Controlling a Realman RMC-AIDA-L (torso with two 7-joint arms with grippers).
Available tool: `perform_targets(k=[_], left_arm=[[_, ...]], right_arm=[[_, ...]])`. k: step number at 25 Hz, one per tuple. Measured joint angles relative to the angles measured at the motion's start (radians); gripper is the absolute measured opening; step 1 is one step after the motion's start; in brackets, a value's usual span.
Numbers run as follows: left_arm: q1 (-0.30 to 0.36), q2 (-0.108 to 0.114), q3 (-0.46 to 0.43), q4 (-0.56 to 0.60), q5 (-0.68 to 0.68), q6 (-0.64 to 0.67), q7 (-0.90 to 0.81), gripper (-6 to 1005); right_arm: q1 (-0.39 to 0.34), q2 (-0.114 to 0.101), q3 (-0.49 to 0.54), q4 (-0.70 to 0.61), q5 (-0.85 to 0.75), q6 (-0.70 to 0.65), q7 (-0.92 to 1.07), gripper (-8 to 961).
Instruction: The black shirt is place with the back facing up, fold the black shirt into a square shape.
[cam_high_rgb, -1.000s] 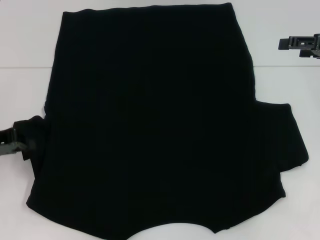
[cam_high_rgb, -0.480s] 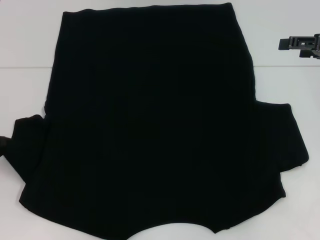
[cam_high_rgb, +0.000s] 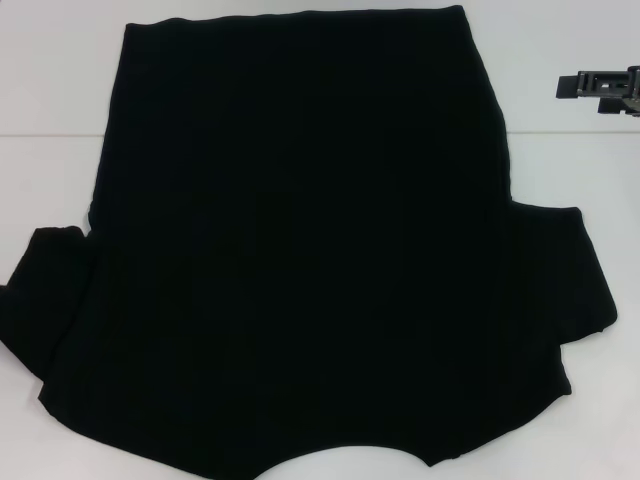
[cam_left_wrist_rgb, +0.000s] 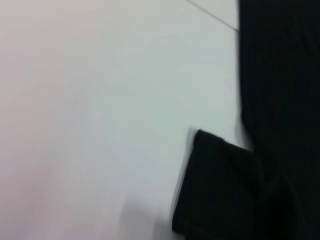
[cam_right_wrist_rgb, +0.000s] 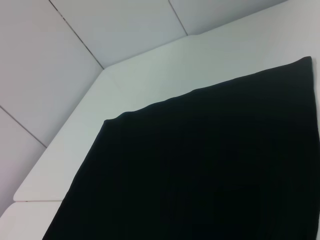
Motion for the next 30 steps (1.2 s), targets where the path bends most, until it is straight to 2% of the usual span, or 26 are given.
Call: perform_targets(k=[5, 20, 26, 30], left_arm=[[0.005, 0.005, -0.04, 0.013, 0.0, -0.002, 0.003, 1], [0.006, 0.01, -0.087, 0.034, -0.003, -0.012, 0.0, 1], [0.0, 0.006, -0.074, 0.035, -0.034, 0.02, 0.014, 0], [-0.017, -0.006, -0.008, 0.031, -0.103, 0.073, 0.031, 1]], right_arm=[[0.001, -0.001, 0.0, 0.0, 0.0, 0.0, -0.001, 941], [0.005, -0.002, 0.0, 0.0, 0.0, 0.0, -0.001, 941], [0.003, -0.002, 0.0, 0.0, 0.0, 0.0, -0.001, 941], [0.002, -0.002, 0.0, 0.0, 0.0, -0.001, -0.001, 941]])
